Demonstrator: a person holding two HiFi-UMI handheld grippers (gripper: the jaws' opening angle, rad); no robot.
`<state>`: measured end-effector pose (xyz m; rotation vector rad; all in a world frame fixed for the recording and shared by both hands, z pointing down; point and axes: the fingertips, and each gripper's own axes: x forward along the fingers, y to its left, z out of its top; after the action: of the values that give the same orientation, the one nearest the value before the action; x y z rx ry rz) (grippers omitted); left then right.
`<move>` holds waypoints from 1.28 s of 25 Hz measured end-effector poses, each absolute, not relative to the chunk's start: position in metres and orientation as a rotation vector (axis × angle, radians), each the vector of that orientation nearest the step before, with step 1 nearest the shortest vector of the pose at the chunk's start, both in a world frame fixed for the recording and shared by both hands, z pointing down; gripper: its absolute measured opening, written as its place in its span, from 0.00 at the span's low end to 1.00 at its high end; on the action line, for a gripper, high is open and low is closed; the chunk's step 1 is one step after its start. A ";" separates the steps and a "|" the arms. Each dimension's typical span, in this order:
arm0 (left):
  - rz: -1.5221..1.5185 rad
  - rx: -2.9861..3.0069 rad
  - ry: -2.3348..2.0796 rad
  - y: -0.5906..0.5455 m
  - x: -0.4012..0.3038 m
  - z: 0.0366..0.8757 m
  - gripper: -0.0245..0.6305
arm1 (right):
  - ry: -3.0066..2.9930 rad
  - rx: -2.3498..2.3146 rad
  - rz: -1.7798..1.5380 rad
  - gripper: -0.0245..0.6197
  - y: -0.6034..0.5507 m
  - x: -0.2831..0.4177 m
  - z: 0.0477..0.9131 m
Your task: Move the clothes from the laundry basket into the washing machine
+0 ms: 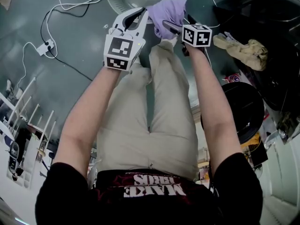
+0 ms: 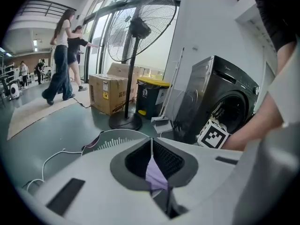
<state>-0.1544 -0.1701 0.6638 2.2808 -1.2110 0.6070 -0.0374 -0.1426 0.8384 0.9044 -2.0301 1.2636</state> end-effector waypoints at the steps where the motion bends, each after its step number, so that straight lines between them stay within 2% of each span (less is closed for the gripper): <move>1: 0.607 2.277 -1.213 -0.170 -0.156 0.667 0.05 | -2.023 0.905 1.270 0.96 -0.144 -0.038 0.843; 14: 0.603 2.264 -1.226 -0.168 -0.181 0.696 0.05 | -1.964 0.841 1.372 0.95 -0.142 -0.050 0.903; 15: 0.598 2.265 -1.225 -0.167 -0.180 0.696 0.05 | -1.968 0.811 1.395 0.93 -0.139 -0.052 0.903; 18: 0.592 2.259 -1.221 -0.165 -0.182 0.696 0.05 | -1.976 0.714 1.411 0.68 -0.128 -0.060 0.900; 24: 0.589 2.250 -1.211 -0.158 -0.182 0.684 0.05 | -1.915 0.771 1.440 0.42 -0.124 -0.050 0.884; 27: 0.588 2.246 -1.199 -0.152 -0.177 0.673 0.05 | -1.940 0.772 1.470 0.35 -0.129 -0.052 0.862; 32: 0.596 2.255 -1.174 -0.147 -0.173 0.650 0.05 | -1.986 0.750 1.513 0.34 -0.136 -0.054 0.826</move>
<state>-0.1732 -0.1471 0.6500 2.2554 -1.1745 0.5960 -0.0542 -0.1364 0.8262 0.7504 -1.9858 1.5130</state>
